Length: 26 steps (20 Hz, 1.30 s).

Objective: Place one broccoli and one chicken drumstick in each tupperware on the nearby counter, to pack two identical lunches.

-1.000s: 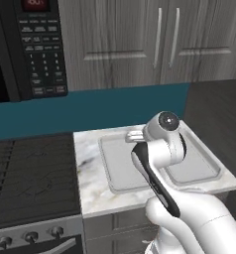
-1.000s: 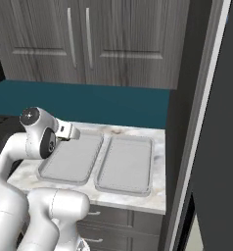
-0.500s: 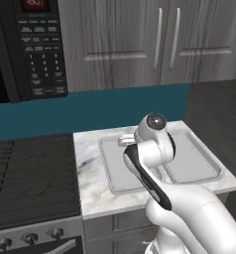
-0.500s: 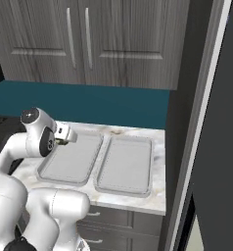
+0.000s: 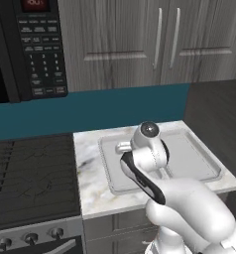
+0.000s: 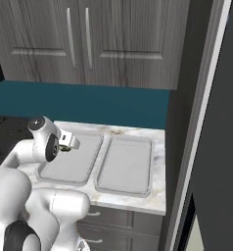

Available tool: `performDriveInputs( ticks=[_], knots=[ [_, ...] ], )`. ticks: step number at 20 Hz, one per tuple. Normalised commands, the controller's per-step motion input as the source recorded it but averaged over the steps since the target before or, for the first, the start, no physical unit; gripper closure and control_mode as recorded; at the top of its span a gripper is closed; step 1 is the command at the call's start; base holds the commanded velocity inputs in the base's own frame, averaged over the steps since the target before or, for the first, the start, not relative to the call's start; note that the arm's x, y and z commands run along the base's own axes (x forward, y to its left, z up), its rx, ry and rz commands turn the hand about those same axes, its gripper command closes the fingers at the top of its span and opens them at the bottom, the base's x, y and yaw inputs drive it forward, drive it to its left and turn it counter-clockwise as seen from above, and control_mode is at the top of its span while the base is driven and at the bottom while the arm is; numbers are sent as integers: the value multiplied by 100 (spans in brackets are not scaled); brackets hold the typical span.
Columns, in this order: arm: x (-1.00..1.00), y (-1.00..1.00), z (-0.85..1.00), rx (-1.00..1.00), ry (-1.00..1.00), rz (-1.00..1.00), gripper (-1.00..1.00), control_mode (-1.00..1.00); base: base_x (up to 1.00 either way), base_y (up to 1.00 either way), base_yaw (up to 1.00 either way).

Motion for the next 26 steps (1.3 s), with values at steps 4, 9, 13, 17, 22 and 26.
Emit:
performDriveInputs(
  ticks=[4, 9, 13, 17, 22, 26],
  knots=[
    [31, 0, -30, 0, 0, 0, 100, -100, 0, 0, 0],
    [40, 0, -22, 0, 0, 0, 100, -100, 0, 0, 0],
    [45, 0, -23, 0, 1, 0, 100, -100, 0, 0, 0],
    [42, 1, -26, 0, 3, 0, -100, -100, 0, 0, 0],
    [29, 10, -3, 0, 2, 0, -100, -100, 0, 0, 0],
    [2, 0, 30, 0, 0, 0, -100, -100, 0, 0, 0]
  ],
)
